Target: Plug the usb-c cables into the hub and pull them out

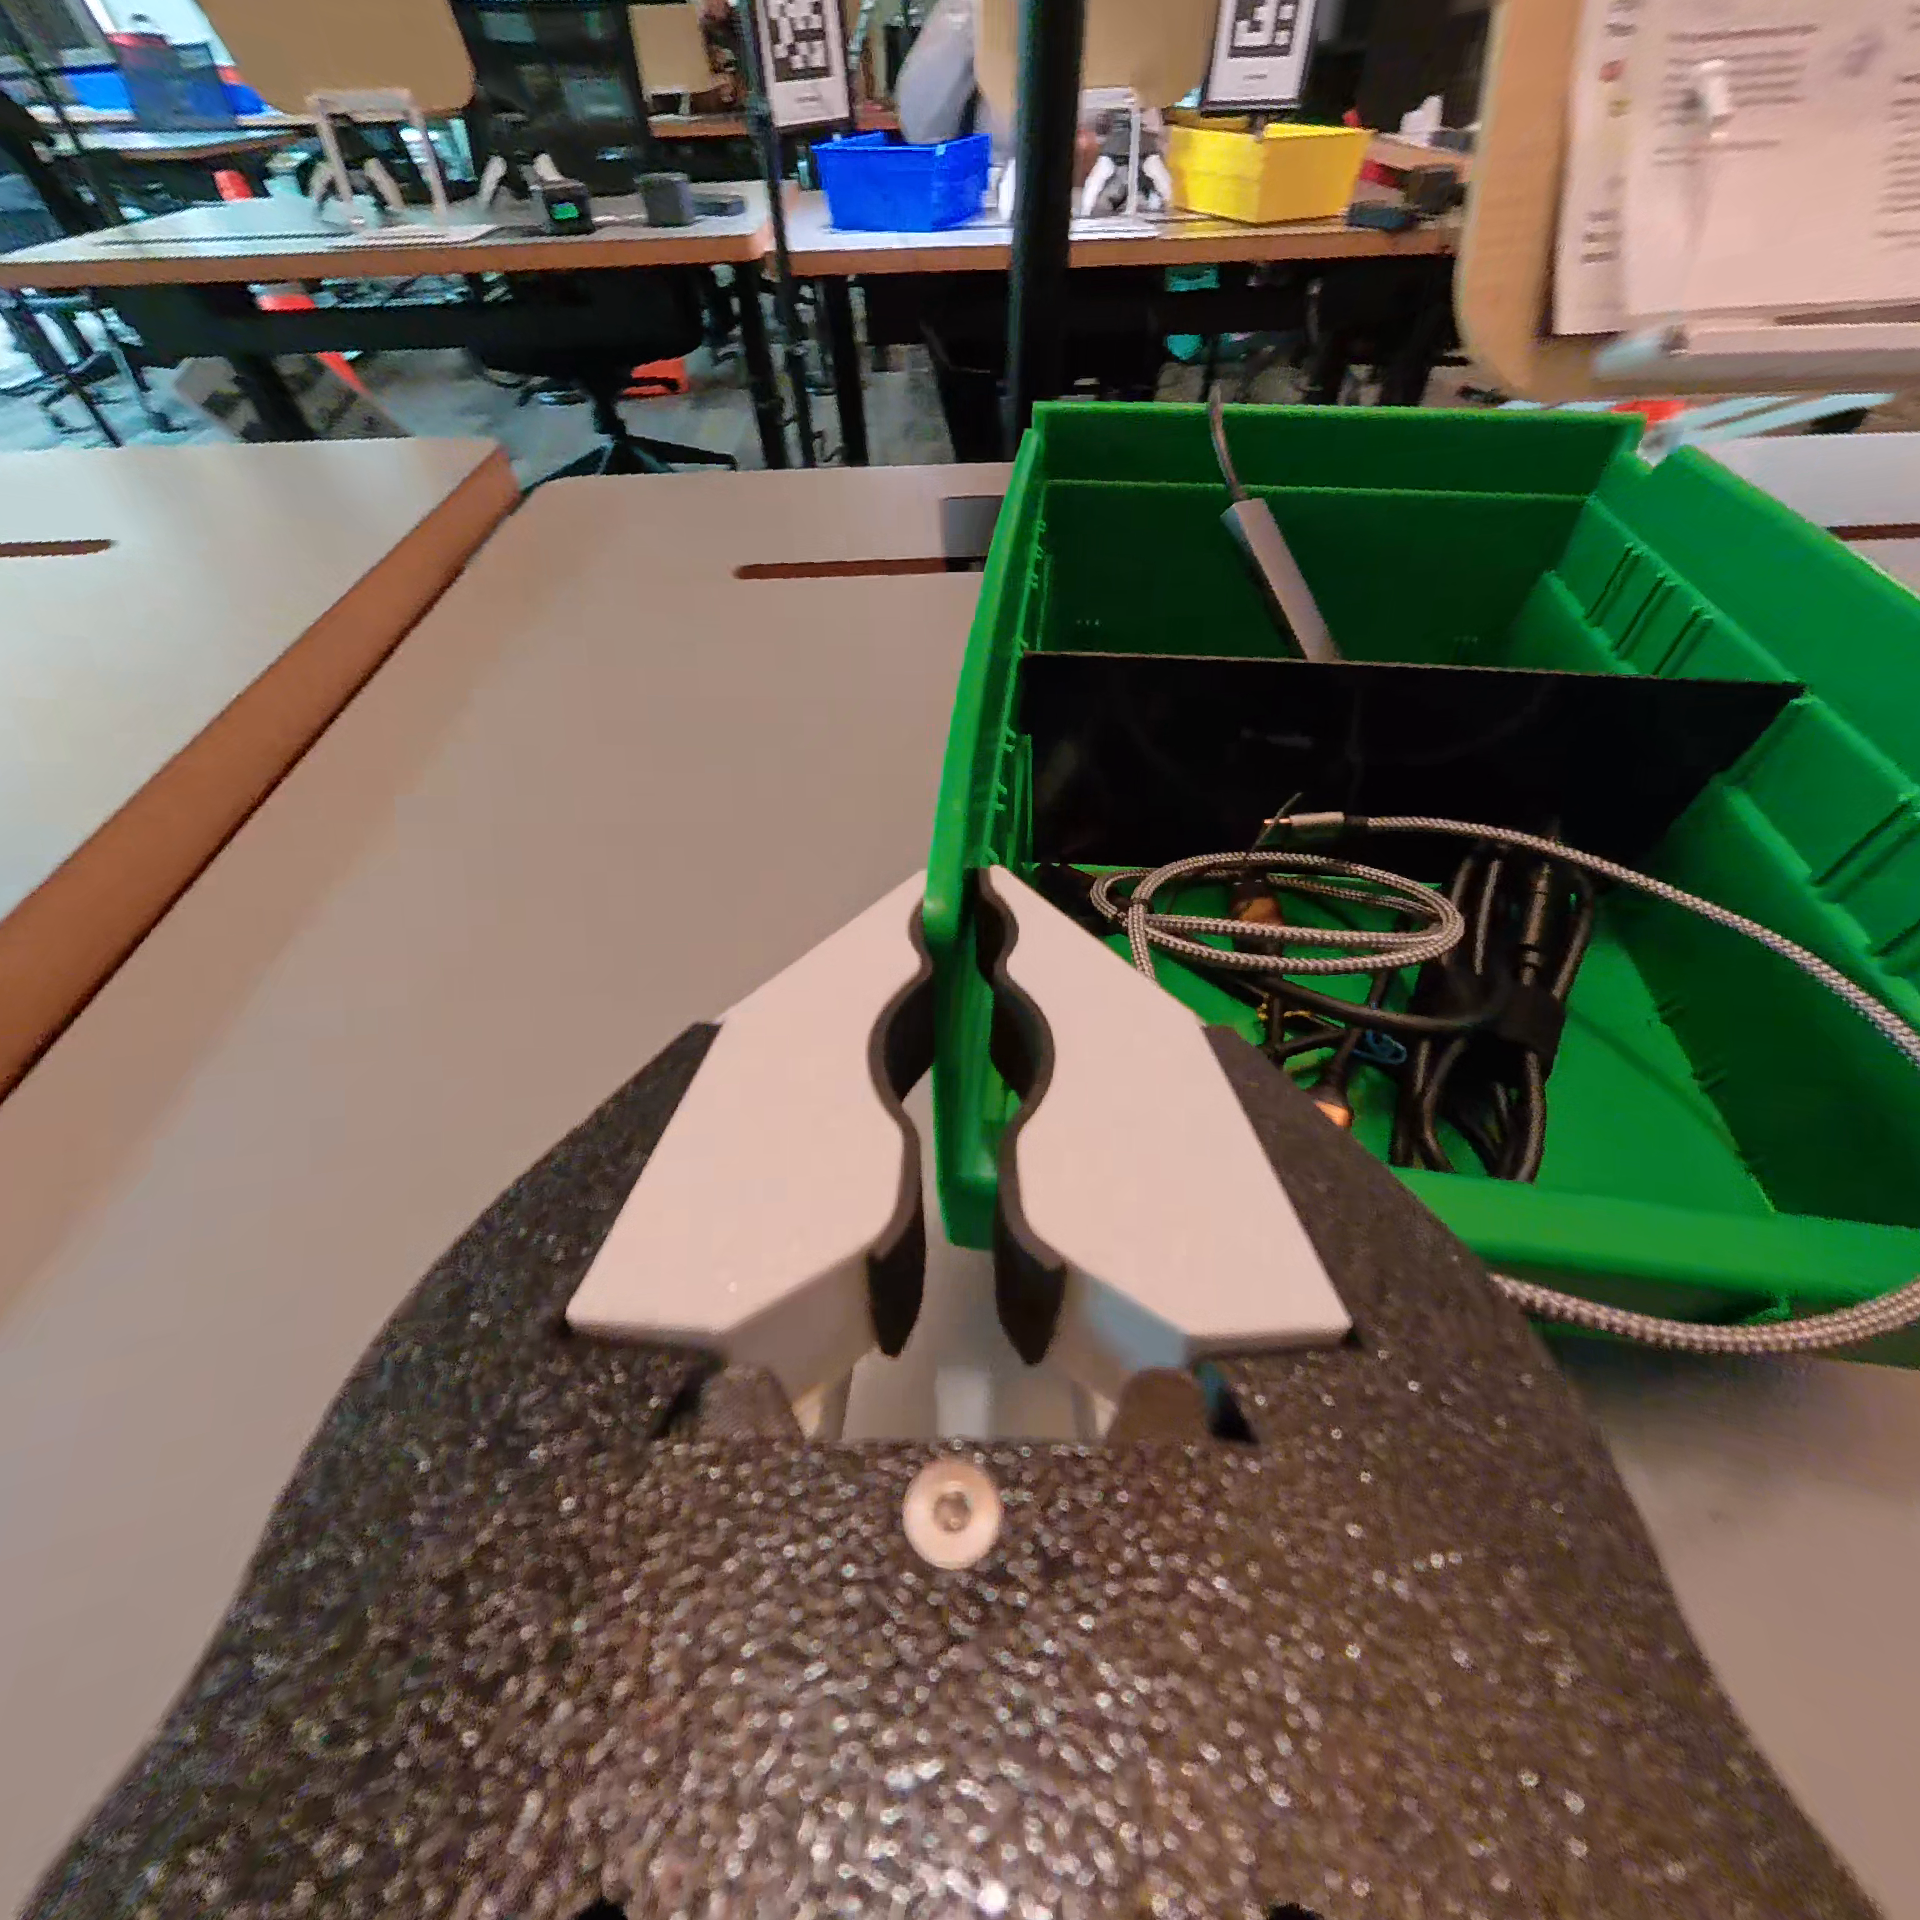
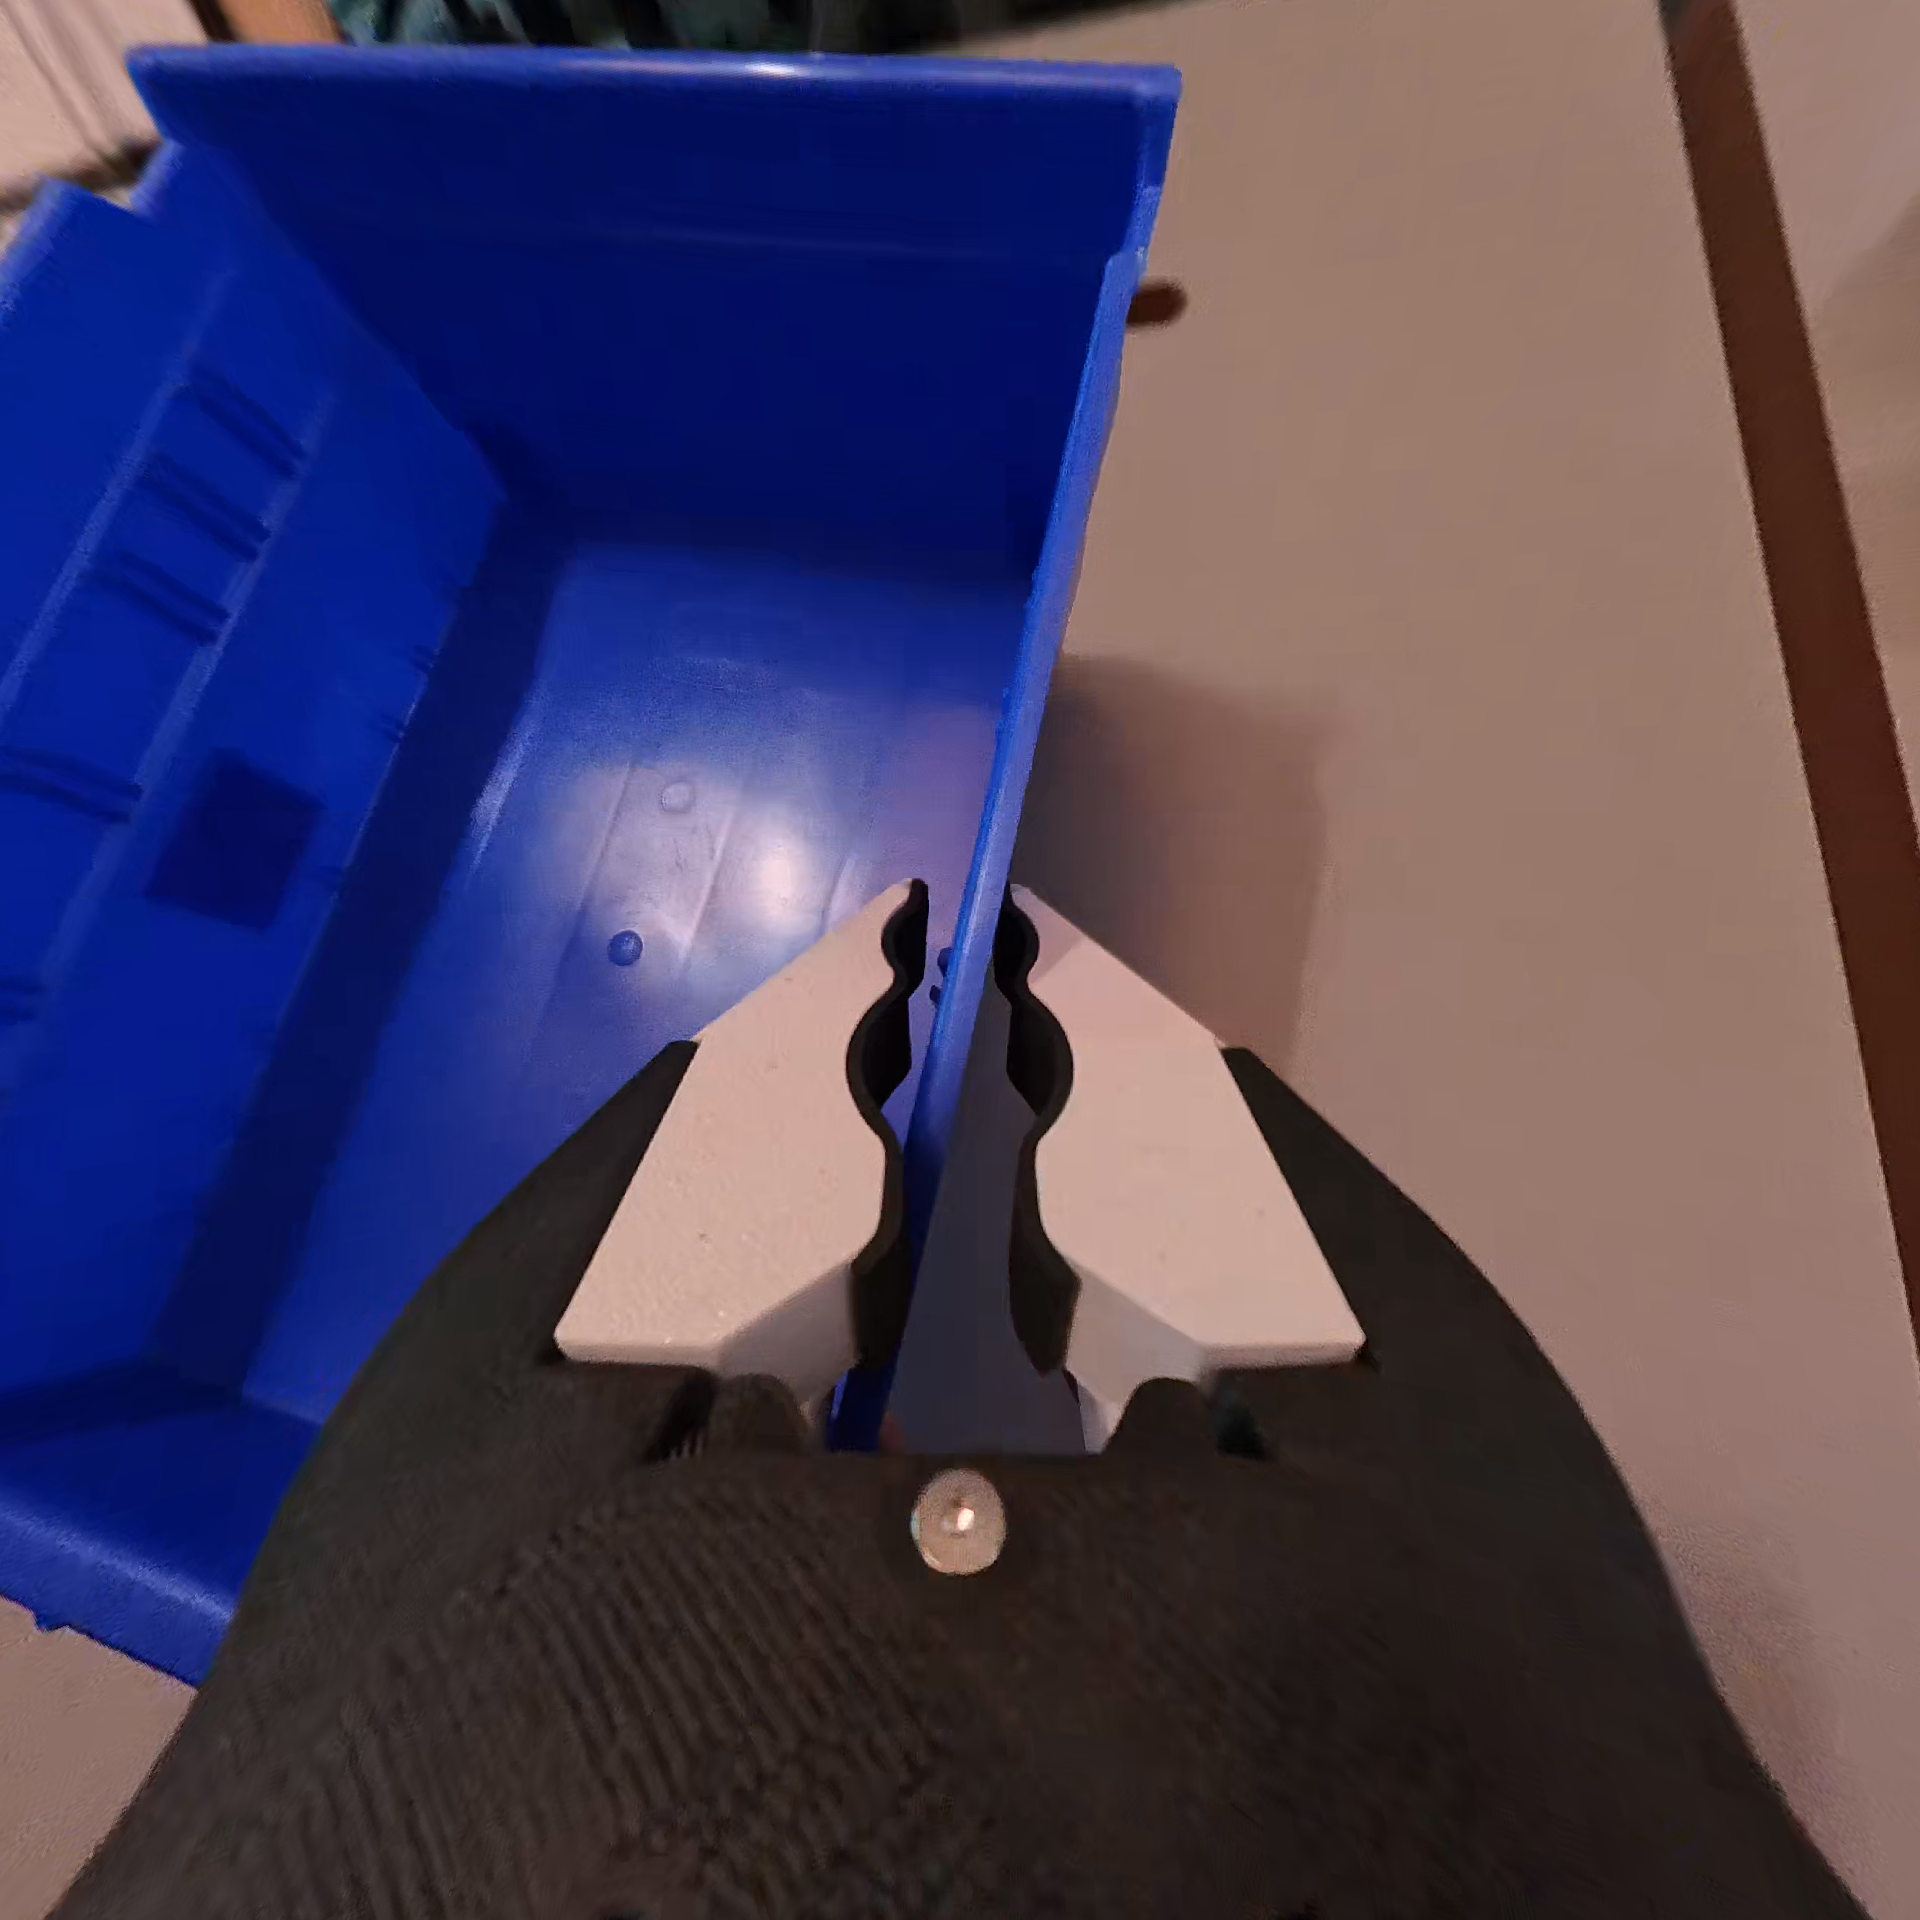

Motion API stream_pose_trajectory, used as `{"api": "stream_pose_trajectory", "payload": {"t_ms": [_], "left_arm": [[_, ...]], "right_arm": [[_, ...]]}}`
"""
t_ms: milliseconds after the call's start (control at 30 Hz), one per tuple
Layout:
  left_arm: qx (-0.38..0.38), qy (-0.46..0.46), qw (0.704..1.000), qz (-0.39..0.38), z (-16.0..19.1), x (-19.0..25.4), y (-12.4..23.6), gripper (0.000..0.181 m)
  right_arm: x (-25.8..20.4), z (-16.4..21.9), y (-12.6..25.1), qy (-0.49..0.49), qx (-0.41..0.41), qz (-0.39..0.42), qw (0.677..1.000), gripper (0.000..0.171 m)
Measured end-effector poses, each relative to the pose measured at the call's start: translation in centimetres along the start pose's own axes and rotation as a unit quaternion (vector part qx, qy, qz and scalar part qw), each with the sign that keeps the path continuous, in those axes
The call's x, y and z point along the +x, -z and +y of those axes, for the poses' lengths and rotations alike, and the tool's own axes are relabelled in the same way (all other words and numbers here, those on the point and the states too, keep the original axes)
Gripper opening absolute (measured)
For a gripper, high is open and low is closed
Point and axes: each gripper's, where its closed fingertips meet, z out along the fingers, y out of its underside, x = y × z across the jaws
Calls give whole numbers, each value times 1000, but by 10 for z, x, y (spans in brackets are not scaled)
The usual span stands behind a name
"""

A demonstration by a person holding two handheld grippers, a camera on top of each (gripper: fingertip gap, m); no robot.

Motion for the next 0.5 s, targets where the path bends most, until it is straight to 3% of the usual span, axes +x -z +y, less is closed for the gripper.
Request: {"api": "stream_pose_trajectory", "payload": {"t_ms": [300,400,467,500], "left_arm": [[-3,12,998,-65,-1,-28,-3,0],[-31,-15,997,-76,0,-29,-1,3],[-75,-64,991,-90,0,-28,-1,8],[-121,-91,984,-90,5,-26,-1,20]], "right_arm": [[16,-11,-49,120,-81,23,989,8],[36,-20,-41,205,-98,137,964,55],[30,-41,-26,271,-64,200,939,69],[21,-51,-18,302,-38,221,926,75]]}}
